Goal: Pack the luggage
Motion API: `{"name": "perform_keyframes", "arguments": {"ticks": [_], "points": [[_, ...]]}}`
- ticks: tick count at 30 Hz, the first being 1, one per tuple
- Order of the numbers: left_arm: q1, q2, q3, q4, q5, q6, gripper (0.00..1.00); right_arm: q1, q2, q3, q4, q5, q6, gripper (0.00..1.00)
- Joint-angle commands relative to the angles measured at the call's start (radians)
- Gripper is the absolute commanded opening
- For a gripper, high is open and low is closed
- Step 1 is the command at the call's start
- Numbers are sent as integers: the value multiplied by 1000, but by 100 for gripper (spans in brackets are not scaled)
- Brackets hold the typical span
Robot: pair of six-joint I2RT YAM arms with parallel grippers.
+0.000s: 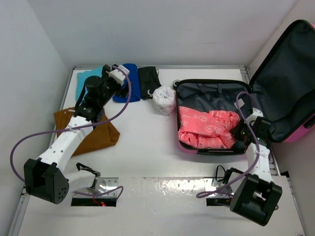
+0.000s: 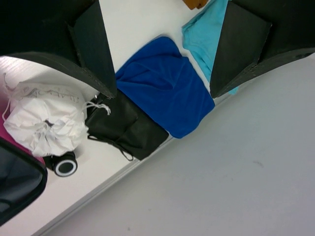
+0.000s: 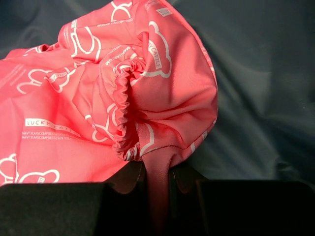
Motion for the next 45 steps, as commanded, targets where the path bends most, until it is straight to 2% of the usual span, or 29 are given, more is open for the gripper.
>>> {"name": "perform_keyframes", "arguments": {"ticks": [1, 5, 10, 12, 13, 16, 17, 21, 24, 29, 32, 33, 34, 37, 38, 40, 42, 43, 45], "points": [[11, 0, -17, 14, -20, 8, 81, -92, 37, 26, 83, 5, -153, 0], [20, 0, -27, 3, -20, 8, 81, -161, 84, 63, 117, -49, -181, 0], [20, 0, -63, 3, -29, 26, 81, -189, 124, 77, 200, -92, -268, 0], [20, 0, -72, 3, -29, 26, 81, -189, 161, 86, 209, -110, -271, 9], [20, 0, -72, 3, -29, 26, 82, -189, 207, 118, 212, -139, -276, 16], [31, 0, -81, 3, -29, 12, 84, -189, 236, 157, 196, -164, -265, 45], [43, 0, -81, -9, -29, 2, 85, -189, 252, 183, 183, -184, -262, 58], [69, -9, -72, -43, -40, -74, 90, -189, 203, 234, 108, -250, -235, 72], [95, -9, -37, -107, -78, -158, 91, -183, 126, 270, 91, -313, -154, 76], [134, -18, -24, -236, -147, -242, 91, -103, 40, 313, 119, -385, -58, 76], [144, -18, -33, -314, -193, -281, 91, -22, 39, 318, 73, -457, -44, 57], [144, -28, -34, -330, -193, -302, 90, -6, 45, 298, 64, -466, -43, 43], [157, -37, -43, -345, -193, -311, 90, 27, 54, 295, 6, -478, -65, 36], [167, -51, -54, -368, -193, -331, 87, 107, 86, 266, -87, -466, -113, 20], [167, -61, -54, -385, -193, -331, 86, 126, 94, 255, -120, -433, -122, 18], [167, -61, -54, -412, -239, -331, 86, 147, 123, 222, -153, -385, -150, 17], [167, -31, -54, -481, -291, -366, 86, 170, 149, 195, -167, -258, -168, 20], [167, -13, -25, -515, -363, -391, 86, 193, 179, 194, -173, -214, -180, 29], [167, 41, 6, -638, -432, -442, 87, 230, 235, 206, -182, -7, -181, 38]]}}
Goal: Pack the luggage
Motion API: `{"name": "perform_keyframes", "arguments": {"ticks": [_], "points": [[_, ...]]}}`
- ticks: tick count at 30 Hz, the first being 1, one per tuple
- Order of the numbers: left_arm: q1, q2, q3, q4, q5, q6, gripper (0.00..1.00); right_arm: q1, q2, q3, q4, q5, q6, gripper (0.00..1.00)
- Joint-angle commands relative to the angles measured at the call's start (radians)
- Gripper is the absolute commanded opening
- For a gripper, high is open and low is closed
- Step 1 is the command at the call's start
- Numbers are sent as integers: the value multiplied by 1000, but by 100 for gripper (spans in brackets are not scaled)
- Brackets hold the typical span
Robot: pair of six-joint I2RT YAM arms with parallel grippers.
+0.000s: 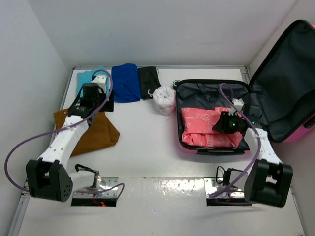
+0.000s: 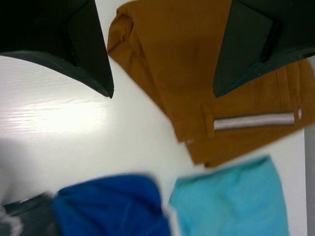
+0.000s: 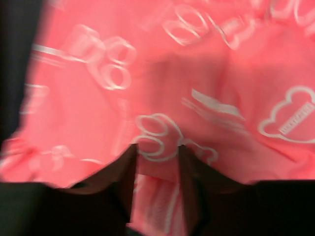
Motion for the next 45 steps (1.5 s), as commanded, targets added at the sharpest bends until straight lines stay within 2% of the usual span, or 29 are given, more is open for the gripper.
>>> {"name": "perform_keyframes", "arguments": {"ticks": [1, 2, 5, 8, 11, 12, 16, 25, 27, 28, 29, 31, 32, 33, 35, 36, 37, 38, 41, 45], "points": [[11, 113, 73, -202, -175, -132, 87, 43, 84, 15, -29, 281, -41, 44], [11, 145, 94, -236, -227, -146, 89, 40, 109, 42, -22, 297, -34, 53], [32, 225, 94, -295, -245, -191, 91, 31, 114, 64, 15, 306, -9, 68], [32, 259, 85, -295, -244, -251, 93, 34, 89, 105, 38, 213, 2, 75], [32, 325, 74, -285, -279, -304, 96, 33, 43, 144, 41, 86, 23, 78], [32, 354, 74, -273, -280, -318, 97, 34, 35, 151, 53, 28, 38, 83], [41, 470, 103, -273, -268, -354, 99, 43, -35, 176, 99, -61, 100, 87], [51, 702, 200, -255, -258, -418, 99, 111, -81, 225, 115, -122, 140, 92], [63, 731, 200, -255, -246, -427, 95, 147, -89, 211, 160, -148, 140, 95], [75, 742, 200, -246, -214, -427, 92, 160, -112, 198, 184, -152, 140, 95], [75, 751, 191, -246, -199, -436, 82, 205, -120, 169, 242, -151, 152, 96], [84, 762, 179, -246, -154, -436, 71, 247, -133, 132, 314, -125, 143, 98], [93, 762, 179, -235, -137, -436, 61, 317, -132, 125, 334, -113, 144, 98], [94, 762, 166, -223, -111, -447, 53, 338, -124, 121, 366, -70, 141, 98], [107, 762, 141, -207, 9, -456, 31, 417, -97, 118, 394, -34, 146, 98], [119, 752, 140, -195, 63, -456, 10, 434, -87, 116, 411, -18, 141, 98], [120, 730, 130, -172, 114, -456, 3, 454, -65, 115, 423, 46, 141, 98], [120, 715, 130, -160, 148, -472, 0, 506, -52, 110, 447, 67, 140, 98], [120, 606, 130, -86, 260, -502, 0, 595, 14, 121, 504, 163, 138, 99], [83, 534, 198, -46, 395, -579, 0, 687, 158, 171, 589, 200, 188, 99]]}}
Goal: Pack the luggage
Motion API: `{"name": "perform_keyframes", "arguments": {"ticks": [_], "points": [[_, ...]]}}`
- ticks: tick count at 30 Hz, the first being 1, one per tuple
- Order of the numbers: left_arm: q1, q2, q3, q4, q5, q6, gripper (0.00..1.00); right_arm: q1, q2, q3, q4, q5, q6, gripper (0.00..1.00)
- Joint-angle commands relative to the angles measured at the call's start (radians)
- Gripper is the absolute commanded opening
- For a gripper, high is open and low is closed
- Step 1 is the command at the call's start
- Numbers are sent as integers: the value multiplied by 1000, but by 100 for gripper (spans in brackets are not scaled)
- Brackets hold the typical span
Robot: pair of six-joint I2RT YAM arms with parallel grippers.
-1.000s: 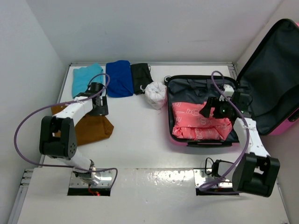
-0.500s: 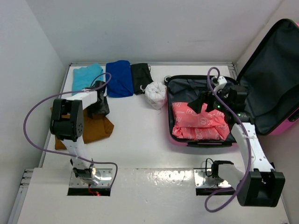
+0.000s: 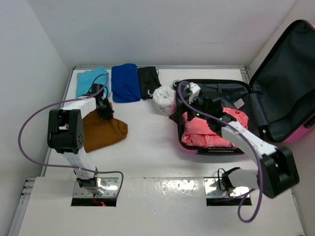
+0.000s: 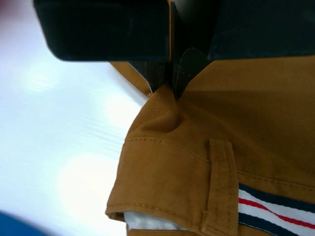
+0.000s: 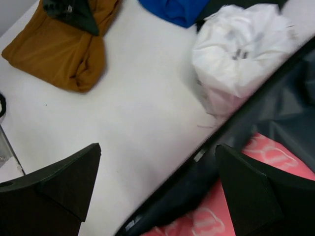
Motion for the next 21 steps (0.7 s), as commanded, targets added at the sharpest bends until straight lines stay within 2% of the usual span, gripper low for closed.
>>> {"name": "perform_keyframes", "arguments": {"ticks": [1, 3, 6, 11, 15, 19, 21], "points": [[-45, -61, 50, 124, 291, -123, 0, 79, 131, 64, 166, 79, 84, 99], [-56, -70, 59, 139, 347, -178, 0, 99, 224, 142, 196, 75, 185, 99], [-56, -80, 59, 165, 390, -207, 0, 124, 377, 245, 238, 31, 253, 99], [-45, -102, 47, 215, 469, -226, 0, 144, 632, 430, 256, -106, 357, 99], [-36, -111, 47, 215, 499, -246, 0, 182, 713, 478, 321, -166, 396, 99], [-27, -122, 47, 225, 520, -264, 0, 231, 788, 581, 206, -212, 436, 99], [-27, -122, 47, 235, 520, -273, 0, 245, 798, 583, 212, -209, 431, 99]]}}
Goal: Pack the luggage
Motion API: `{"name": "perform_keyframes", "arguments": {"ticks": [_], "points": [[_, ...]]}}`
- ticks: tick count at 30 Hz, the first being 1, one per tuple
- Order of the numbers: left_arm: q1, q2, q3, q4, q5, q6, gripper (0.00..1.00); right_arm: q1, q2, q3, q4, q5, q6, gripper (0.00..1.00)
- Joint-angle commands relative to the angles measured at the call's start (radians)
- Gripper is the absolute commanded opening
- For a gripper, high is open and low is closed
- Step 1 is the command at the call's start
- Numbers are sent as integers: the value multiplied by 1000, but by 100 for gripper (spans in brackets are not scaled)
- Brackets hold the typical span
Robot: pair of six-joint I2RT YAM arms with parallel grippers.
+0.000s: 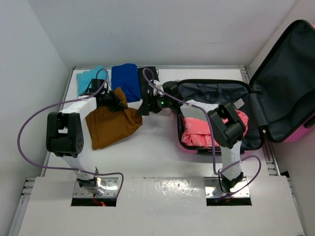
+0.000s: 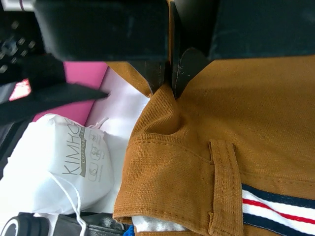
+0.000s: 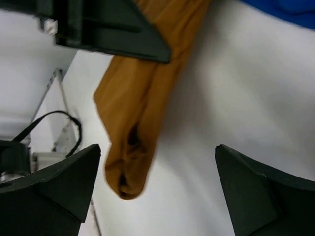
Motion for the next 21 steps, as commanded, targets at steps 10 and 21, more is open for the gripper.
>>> {"name": "perform_keyframes", "arguments": {"ticks": [10, 21], "points": [[19, -17, 48, 129, 124, -54, 0, 103, 31, 108, -19, -83, -3, 99], [19, -44, 48, 147, 142, -64, 0, 115, 149, 202, -59, 33, 1, 99]]}}
